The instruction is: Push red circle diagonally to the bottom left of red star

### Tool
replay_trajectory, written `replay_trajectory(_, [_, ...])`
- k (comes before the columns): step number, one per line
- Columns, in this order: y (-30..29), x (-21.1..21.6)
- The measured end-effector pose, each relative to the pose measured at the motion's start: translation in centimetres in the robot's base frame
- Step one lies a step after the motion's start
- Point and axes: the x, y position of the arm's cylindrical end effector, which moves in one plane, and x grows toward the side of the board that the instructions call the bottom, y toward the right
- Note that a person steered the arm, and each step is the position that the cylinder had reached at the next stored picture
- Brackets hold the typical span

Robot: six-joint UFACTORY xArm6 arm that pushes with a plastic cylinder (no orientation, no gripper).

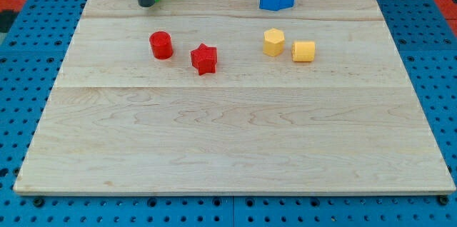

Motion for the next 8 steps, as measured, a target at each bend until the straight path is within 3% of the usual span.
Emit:
replay_trajectory(1, [5.4,0.0])
replay_trajectory(2, [5.8,5.5])
replay_trajectory(5, [-2.2,18.9])
replay_trajectory(6, [-1.2,18.8])
replay_trajectory(8, [-5.8,18.7])
